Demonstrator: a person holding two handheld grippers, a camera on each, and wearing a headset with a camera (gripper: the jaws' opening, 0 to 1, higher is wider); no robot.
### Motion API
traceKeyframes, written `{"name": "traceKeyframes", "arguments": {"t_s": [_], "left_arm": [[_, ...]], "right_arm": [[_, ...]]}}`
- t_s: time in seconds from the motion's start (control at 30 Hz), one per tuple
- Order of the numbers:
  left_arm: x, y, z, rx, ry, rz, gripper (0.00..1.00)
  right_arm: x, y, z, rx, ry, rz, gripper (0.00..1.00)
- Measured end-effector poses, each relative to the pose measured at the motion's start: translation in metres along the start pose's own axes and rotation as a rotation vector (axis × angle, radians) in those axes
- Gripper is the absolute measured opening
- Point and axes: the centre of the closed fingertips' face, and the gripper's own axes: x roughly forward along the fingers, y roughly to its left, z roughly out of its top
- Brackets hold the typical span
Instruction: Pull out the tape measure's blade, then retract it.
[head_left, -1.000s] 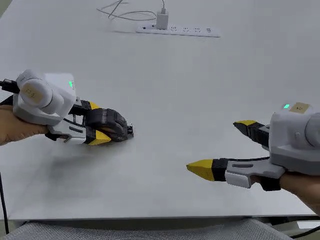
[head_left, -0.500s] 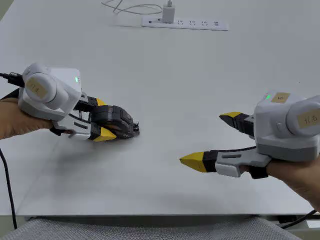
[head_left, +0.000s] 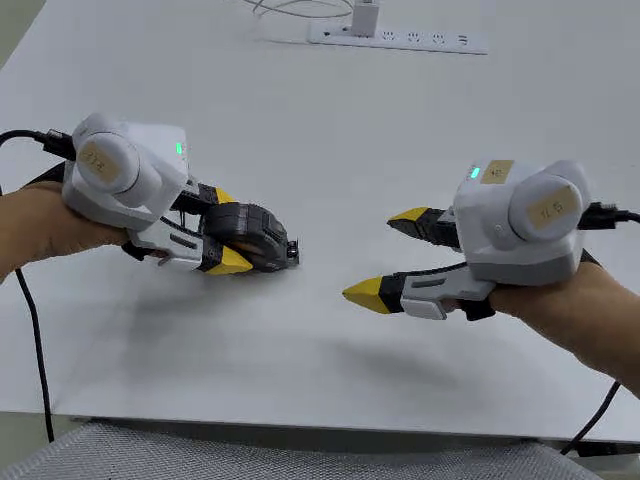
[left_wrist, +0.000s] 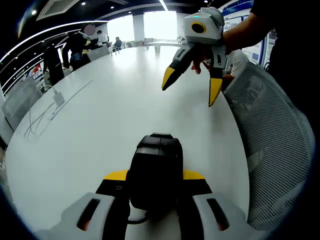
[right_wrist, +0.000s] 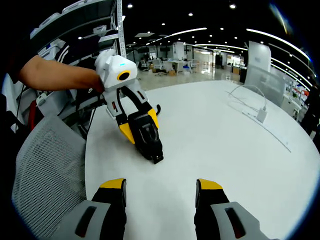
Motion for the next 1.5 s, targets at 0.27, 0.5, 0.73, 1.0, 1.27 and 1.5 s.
{"name": "traceKeyframes", "arguments": {"t_s": [0.27, 0.5, 0.73, 1.0, 1.27, 1.5], "left_arm": [[0.000, 0.000, -0.001, -0.002, 0.005, -0.004, 0.31], [0.000, 0.000, -0.001, -0.003, 0.008, -0.003, 0.31], [0.000, 0.000, -0.001, -0.002, 0.009, -0.007, 0.31], [0.001, 0.000, -0.001, -0.001, 0.011, -0.010, 0.31], [0.000, 0.000, -0.001, 0.007, 0.012, -0.016, 0.31], [0.000, 0.000, -0.002, 0.011, 0.013, -0.017, 0.31]], "right_arm": [[0.024, -0.004, 0.004, -0.141, 0.004, 0.071, 0.37], [0.041, 0.000, 0.002, -0.196, 0.024, 0.150, 0.32], [0.056, 0.003, 0.006, -0.232, 0.041, 0.184, 0.27], [0.070, 0.005, 0.011, -0.287, 0.054, 0.237, 0.22], [0.077, 0.012, 0.008, -0.374, 0.094, 0.296, 0.18], [0.083, 0.011, 0.011, -0.409, 0.101, 0.307, 0.13]]}}
